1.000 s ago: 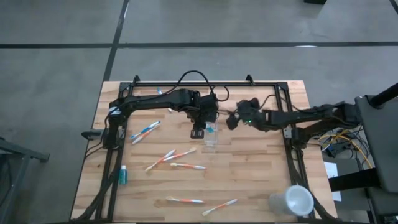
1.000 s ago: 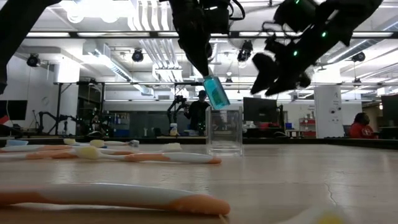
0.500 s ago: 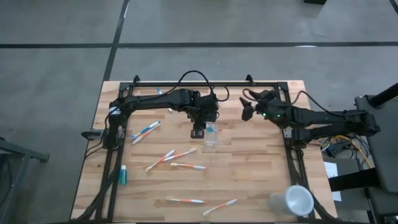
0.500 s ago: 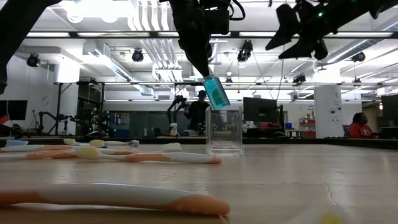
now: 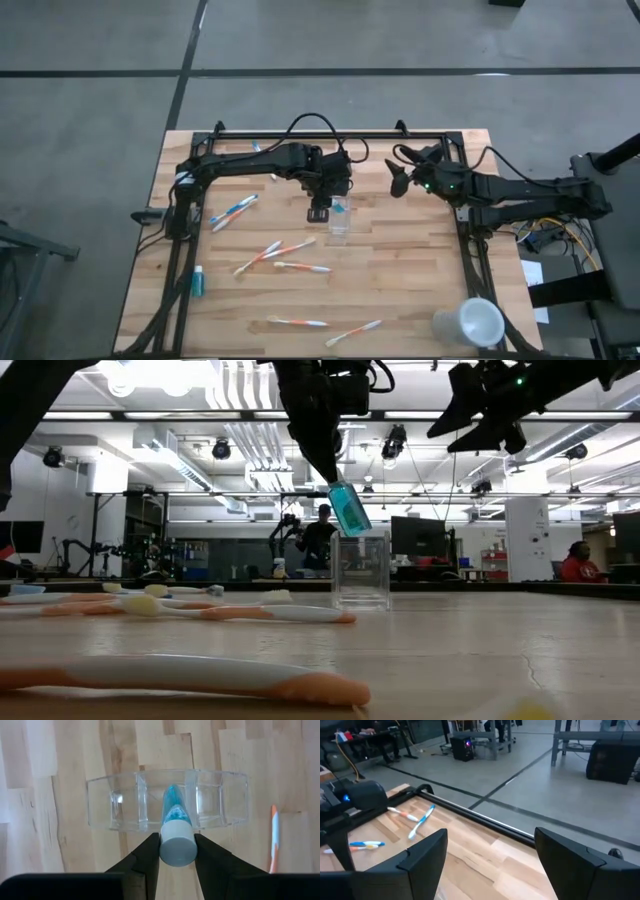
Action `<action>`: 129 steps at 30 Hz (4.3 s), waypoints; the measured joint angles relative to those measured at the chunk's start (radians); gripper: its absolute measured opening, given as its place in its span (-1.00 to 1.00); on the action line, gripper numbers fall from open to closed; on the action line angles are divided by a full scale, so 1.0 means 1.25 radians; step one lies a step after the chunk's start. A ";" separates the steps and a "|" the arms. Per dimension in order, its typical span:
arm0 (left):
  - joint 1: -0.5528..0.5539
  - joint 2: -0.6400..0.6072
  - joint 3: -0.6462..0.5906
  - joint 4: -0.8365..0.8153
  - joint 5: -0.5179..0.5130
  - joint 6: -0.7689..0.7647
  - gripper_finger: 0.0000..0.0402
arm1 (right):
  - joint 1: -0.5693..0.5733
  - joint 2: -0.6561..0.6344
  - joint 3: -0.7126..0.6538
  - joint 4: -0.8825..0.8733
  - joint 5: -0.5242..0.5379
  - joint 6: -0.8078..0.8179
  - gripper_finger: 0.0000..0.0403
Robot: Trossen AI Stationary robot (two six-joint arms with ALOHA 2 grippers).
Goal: Pick & Place toothbrushing station
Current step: Put the mouthwash bottle into the transparent organizer, then put the orange toothbrush into transparent organizer
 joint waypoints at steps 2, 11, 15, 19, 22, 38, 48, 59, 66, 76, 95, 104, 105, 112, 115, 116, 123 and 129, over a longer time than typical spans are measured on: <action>0.000 0.000 0.000 0.000 0.000 0.008 -0.46 | 0.003 0.011 -0.005 0.017 0.000 0.005 0.44; 0.002 0.001 -0.020 0.014 0.005 0.013 -0.46 | 0.043 0.039 -0.034 0.224 -0.076 -0.109 0.43; 0.003 0.002 -0.044 0.042 0.012 0.014 -0.46 | 0.061 0.038 -0.035 0.279 -0.104 -0.151 0.46; 0.003 0.003 -0.075 0.069 0.026 0.014 -0.46 | 0.075 0.038 -0.035 0.296 -0.105 -0.170 0.48; 0.004 0.003 -0.083 0.072 0.026 0.014 -0.46 | 0.083 0.038 -0.035 0.297 -0.107 -0.170 0.46; 0.007 0.003 -0.161 0.197 0.066 0.014 -0.46 | 0.086 0.038 -0.035 0.306 -0.123 -0.170 0.43; 0.009 0.003 -0.175 0.235 0.066 0.012 -0.46 | 0.085 0.038 -0.044 0.305 -0.123 -0.170 0.43; 0.010 0.003 -0.168 0.276 0.066 0.011 -0.45 | 0.085 0.038 -0.056 0.306 -0.123 -0.169 0.40; 0.010 0.003 -0.168 0.274 0.079 0.011 -0.37 | 0.085 0.038 -0.056 0.306 -0.123 -0.170 0.44; 0.010 0.003 -0.168 0.278 0.119 0.011 -0.42 | 0.085 0.038 -0.056 0.306 -0.123 -0.170 0.42; 0.011 0.000 -0.094 0.278 0.054 0.044 -0.43 | 0.085 0.038 -0.059 0.310 -0.122 -0.172 0.47; 0.011 -0.003 0.063 0.244 -0.013 0.069 -0.47 | 0.085 0.038 -0.059 0.309 -0.122 -0.172 0.44; 0.011 -0.003 0.084 0.238 -0.016 0.073 -0.48 | 0.085 0.038 -0.059 0.308 -0.122 -0.172 0.43; 0.011 -0.004 0.250 0.142 -0.046 0.098 -0.52 | 0.085 0.038 -0.063 0.299 -0.122 -0.172 0.43; 0.012 -0.004 0.319 0.103 -0.050 0.089 -0.52 | 0.085 0.038 -0.064 0.291 -0.122 -0.172 0.45; 0.012 -0.004 0.339 0.089 -0.050 0.084 -0.52 | 0.085 0.038 -0.064 0.287 -0.122 -0.171 0.46; 0.009 -0.093 0.281 0.115 -0.050 0.050 -0.52 | 0.085 0.038 -0.065 0.254 -0.167 -0.169 0.47; 0.006 -0.164 0.228 0.132 -0.045 0.005 -0.52 | 0.085 0.038 -0.053 0.220 -0.254 -0.169 0.43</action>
